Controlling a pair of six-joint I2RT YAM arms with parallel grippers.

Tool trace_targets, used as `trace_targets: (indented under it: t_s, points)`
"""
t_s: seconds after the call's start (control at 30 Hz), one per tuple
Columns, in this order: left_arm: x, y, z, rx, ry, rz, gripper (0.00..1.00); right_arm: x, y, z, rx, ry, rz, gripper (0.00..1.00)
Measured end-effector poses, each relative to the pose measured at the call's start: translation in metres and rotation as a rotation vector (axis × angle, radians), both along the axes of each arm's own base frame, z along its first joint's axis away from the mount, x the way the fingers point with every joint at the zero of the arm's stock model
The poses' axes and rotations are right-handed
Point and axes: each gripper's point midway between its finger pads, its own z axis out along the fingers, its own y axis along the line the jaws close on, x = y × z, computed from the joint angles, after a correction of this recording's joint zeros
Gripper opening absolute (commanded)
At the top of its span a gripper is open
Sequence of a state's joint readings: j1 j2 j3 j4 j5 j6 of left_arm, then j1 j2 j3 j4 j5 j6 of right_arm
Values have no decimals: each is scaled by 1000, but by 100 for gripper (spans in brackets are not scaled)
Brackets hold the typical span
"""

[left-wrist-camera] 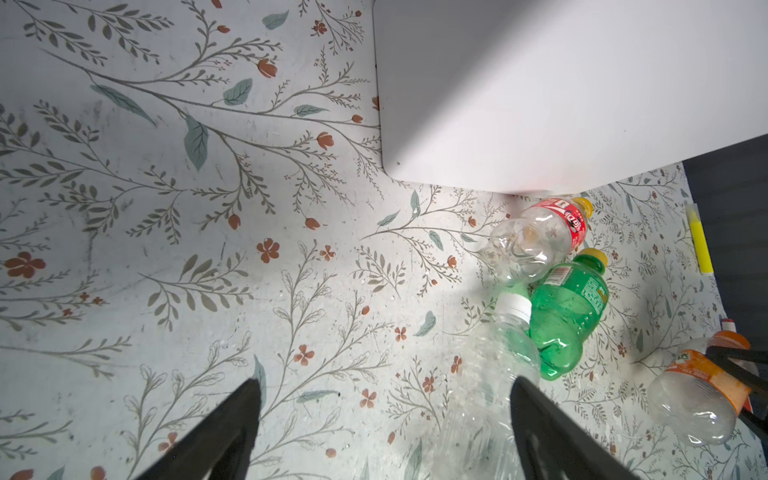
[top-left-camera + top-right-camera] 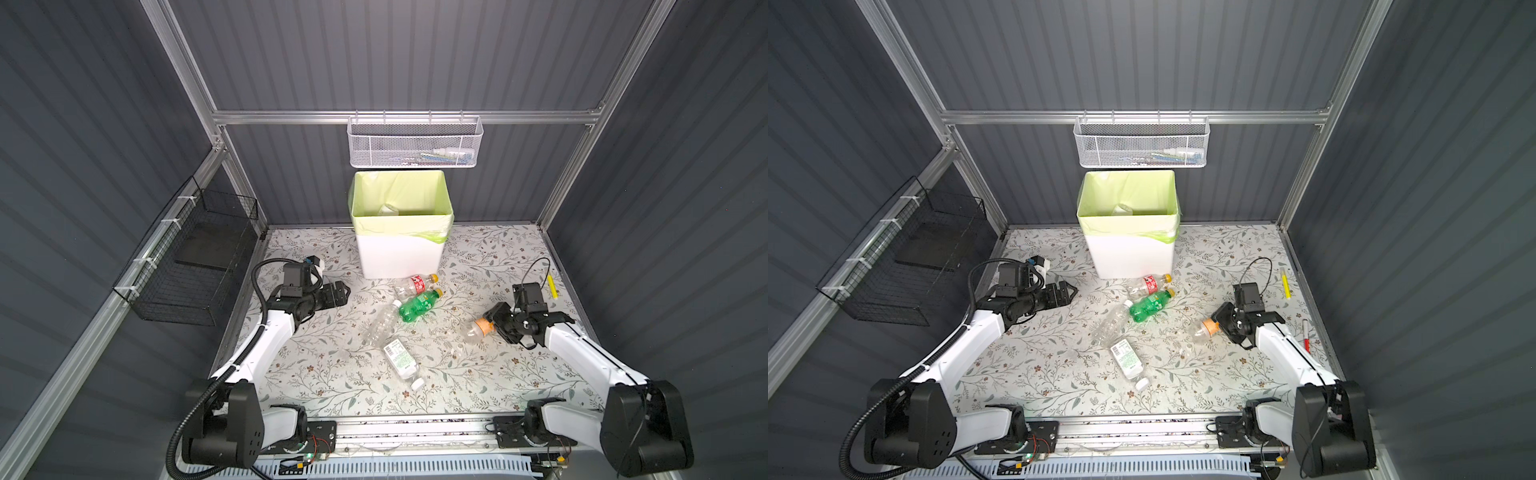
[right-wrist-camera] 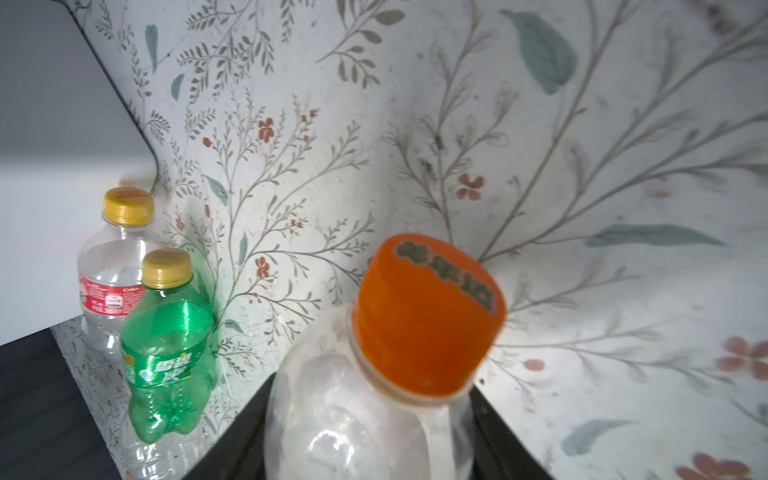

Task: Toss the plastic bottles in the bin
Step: 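Grasp the clear orange-cap bottle with the right gripper while the left arm withdraws, then drop the orange-cap bottle in the bin with right gripper while left reaches to pile, then grasp the clear green-label white-cap bottle nearest the robot with the left gripper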

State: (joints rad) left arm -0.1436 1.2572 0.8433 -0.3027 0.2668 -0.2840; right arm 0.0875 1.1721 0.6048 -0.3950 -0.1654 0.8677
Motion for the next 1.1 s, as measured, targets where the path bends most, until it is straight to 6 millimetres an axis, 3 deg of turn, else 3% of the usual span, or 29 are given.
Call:
trace_targets:
  t_s: [0.17,0.23,0.3,0.37,0.47,0.53,0.6,0.67,0.73,0.8,0.87,0.97,1.1]
  points:
    - [-6,-17,3,1,-10,-50,92,-21,-6,-21,-21,68,30,59]
    - [-9,-25,3,5,-11,-72,92,-19,-4,-20,-12,70,44,58]
    - [-11,-32,3,13,-16,-89,92,-9,1,-8,-6,65,63,58]
    - [-15,-38,5,17,-28,-105,91,20,8,26,-8,24,96,59]
    - [-24,-45,8,14,-43,-126,90,104,36,137,-2,-211,179,61]
    - [-29,-50,11,10,-48,-143,90,157,66,238,40,-430,245,81]
    - [-34,-52,13,14,-48,-157,90,187,90,322,85,-604,298,99]
    - [-42,-53,14,26,-47,-182,91,200,105,394,139,-756,330,99]
    - [-51,-56,19,30,-55,-217,91,195,109,442,179,-879,357,99]
    - [-58,-60,25,22,-72,-256,91,181,106,448,200,-882,365,99]
    - [-66,-66,29,16,-84,-305,91,171,102,429,217,-836,366,99]
    - [-79,-77,24,41,-73,-393,91,166,91,366,226,-696,335,99]
    - [-95,-105,18,118,-68,-556,92,157,61,278,190,-502,257,99]
